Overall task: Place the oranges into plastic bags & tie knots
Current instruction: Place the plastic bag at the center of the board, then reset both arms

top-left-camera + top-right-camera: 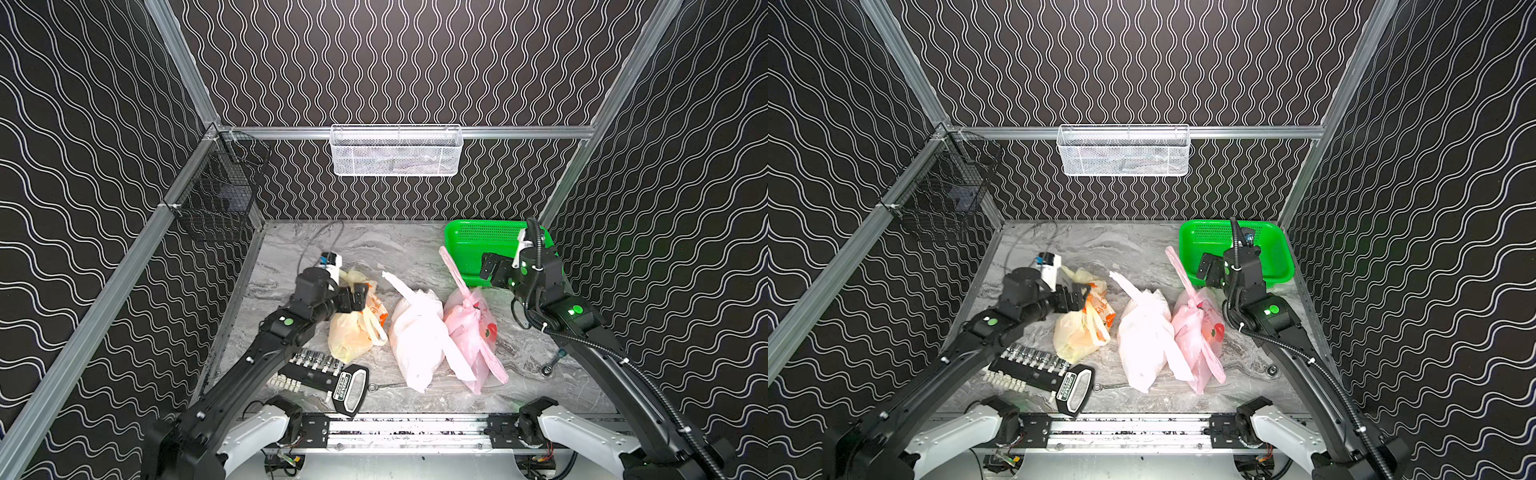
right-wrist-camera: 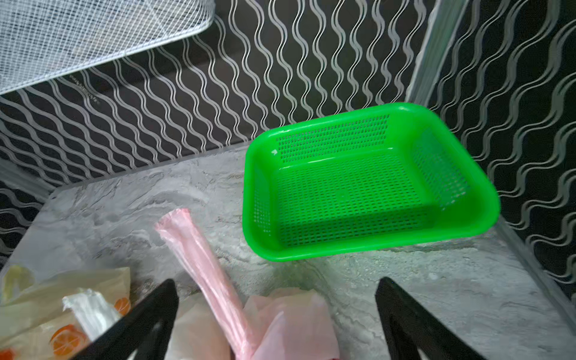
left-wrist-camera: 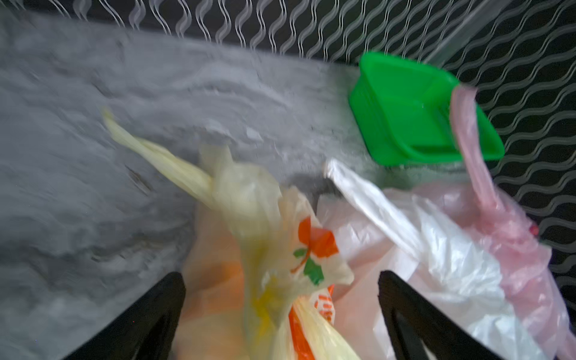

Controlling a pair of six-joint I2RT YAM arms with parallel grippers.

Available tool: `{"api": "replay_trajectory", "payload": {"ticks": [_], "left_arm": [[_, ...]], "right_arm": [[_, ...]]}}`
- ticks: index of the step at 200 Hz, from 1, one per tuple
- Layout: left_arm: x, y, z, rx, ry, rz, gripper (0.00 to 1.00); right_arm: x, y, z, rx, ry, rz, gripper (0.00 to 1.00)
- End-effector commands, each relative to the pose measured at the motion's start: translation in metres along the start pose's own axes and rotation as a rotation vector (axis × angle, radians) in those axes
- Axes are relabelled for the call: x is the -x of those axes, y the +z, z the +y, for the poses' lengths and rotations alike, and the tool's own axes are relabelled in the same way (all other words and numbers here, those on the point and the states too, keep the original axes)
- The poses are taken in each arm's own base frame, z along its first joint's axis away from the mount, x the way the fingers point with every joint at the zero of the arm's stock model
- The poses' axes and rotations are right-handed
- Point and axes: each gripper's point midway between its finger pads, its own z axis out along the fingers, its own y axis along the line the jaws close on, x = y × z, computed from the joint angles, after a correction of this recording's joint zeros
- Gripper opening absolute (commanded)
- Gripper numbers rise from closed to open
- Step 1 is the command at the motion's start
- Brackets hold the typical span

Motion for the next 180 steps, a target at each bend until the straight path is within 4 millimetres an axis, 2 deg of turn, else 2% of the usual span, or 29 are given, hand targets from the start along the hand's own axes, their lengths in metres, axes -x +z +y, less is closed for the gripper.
{"api": "replay_trajectory", "payload": {"ticks": [1, 19, 36, 53, 73, 90, 115, 151, 157, 180], "left_arm": [[0.026, -0.023, 0.048, 0.261, 0.063, -0.095, 0.99], [0.040, -0.038, 0.078, 0.406, 0.068, -0.177, 0.99], [0.043, -0.039, 0.102, 0.510, 0.087, -0.233, 0.99], [0.033, -0.028, 0.122, 0.571, 0.155, -0.228, 0.99], [0.018, -0.014, 0.139, 0.598, 0.195, -0.199, 0.99], [0.004, -0.002, 0.152, 0.584, 0.183, -0.150, 0.99], [-0.022, 0.003, 0.174, 0.619, 0.169, -0.144, 0.99], [-0.039, 0.025, 0.168, 0.525, 0.207, -0.179, 0.99], [-0.042, 0.031, 0.166, 0.503, 0.211, -0.187, 0.99], [-0.065, 0.060, 0.165, 0.427, 0.227, -0.151, 0.99]], "right_arm": [[0.018, 0.000, -0.035, -0.160, -0.027, -0.142, 1.00], [0.012, 0.009, -0.058, -0.217, -0.049, -0.187, 1.00], [-0.001, 0.019, -0.083, -0.263, -0.030, -0.184, 1.00], [-0.026, 0.036, -0.106, -0.278, -0.013, -0.141, 1.00], [-0.067, 0.058, -0.129, -0.301, 0.028, -0.059, 1.00], [-0.093, 0.068, -0.135, -0.299, 0.043, -0.026, 1.00], [-0.122, 0.079, -0.142, -0.308, 0.030, 0.001, 1.00], [-0.159, 0.104, -0.145, -0.295, -0.044, 0.056, 1.00], [-0.162, 0.110, -0.141, -0.267, -0.051, 0.048, 1.00], [-0.143, 0.125, -0.123, -0.193, -0.069, -0.020, 1.00]]}}
